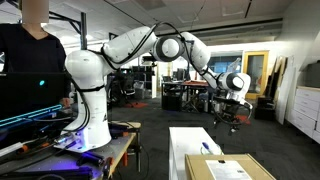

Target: Take the marker from the top of the box and put it in the cup

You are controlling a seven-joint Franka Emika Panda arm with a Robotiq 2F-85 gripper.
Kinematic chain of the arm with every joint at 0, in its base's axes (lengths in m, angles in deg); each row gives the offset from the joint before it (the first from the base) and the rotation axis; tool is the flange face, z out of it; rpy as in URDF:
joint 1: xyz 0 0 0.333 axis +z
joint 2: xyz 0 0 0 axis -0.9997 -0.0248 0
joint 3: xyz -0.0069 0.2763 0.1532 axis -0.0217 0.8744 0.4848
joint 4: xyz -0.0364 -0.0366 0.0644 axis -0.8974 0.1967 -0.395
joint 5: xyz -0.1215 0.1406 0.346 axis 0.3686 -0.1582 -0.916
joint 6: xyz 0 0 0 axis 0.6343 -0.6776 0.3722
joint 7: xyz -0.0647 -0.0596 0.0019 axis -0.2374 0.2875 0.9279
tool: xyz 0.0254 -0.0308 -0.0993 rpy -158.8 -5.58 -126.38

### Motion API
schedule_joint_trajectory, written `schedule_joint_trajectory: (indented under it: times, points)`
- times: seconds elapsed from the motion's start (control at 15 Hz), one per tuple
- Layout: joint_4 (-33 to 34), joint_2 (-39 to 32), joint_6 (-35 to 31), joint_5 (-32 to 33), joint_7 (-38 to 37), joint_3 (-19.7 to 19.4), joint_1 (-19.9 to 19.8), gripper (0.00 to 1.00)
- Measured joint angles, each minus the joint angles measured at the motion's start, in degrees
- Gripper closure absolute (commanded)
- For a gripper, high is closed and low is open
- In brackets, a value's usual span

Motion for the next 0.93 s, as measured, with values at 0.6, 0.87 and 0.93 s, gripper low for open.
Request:
schedule_joint_trajectory:
  times: [0.6, 0.87, 0.93]
  points:
    - [-20.3, 10.2, -22.2, 0.0, -6.6, -0.8, -0.2, 0.0]
    - [-26.9, 13.7, -26.2, 0.0, -8.4, -1.4, -0.3, 0.0]
    - [-27.3, 14.1, -26.3, 0.0, -8.4, -1.5, -0.3, 0.0]
